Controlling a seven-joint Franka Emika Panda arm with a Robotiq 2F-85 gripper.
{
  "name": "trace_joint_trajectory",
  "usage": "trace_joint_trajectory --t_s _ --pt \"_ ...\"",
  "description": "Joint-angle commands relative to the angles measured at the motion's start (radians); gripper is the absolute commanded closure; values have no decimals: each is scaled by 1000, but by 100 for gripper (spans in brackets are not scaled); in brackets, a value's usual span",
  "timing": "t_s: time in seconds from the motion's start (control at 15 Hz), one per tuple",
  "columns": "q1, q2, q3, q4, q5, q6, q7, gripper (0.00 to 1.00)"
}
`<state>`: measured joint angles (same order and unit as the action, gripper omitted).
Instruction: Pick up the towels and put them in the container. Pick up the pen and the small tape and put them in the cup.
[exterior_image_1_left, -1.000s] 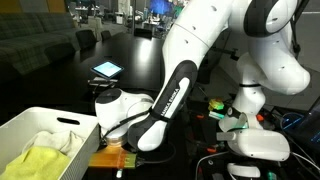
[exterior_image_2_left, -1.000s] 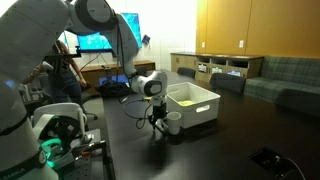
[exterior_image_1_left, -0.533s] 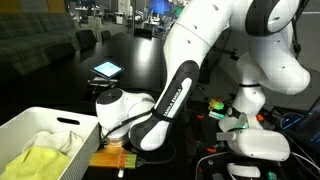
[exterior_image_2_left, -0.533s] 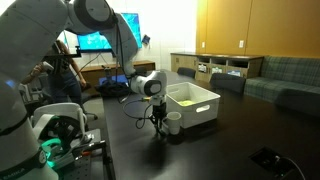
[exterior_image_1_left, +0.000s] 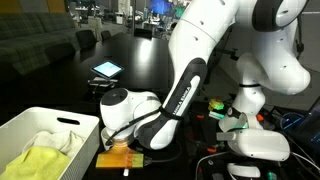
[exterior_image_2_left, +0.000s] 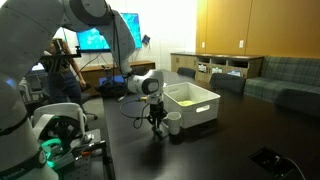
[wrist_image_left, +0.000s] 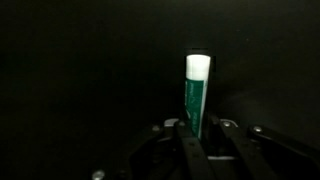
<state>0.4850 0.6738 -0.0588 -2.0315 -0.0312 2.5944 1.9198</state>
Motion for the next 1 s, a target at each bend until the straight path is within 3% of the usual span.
trace_joint_trajectory --t_s 0.0,0.2,0.47,0.93 --pt "37 -126 -10 -102 -68 -33 29 94" --pt "41 -198 14 -147 -128 -59 6 95" --pt "-9 -285 88 -205 -152 -38 -104 95" --pt "-180 -369 237 -267 -5 56 -540 95"
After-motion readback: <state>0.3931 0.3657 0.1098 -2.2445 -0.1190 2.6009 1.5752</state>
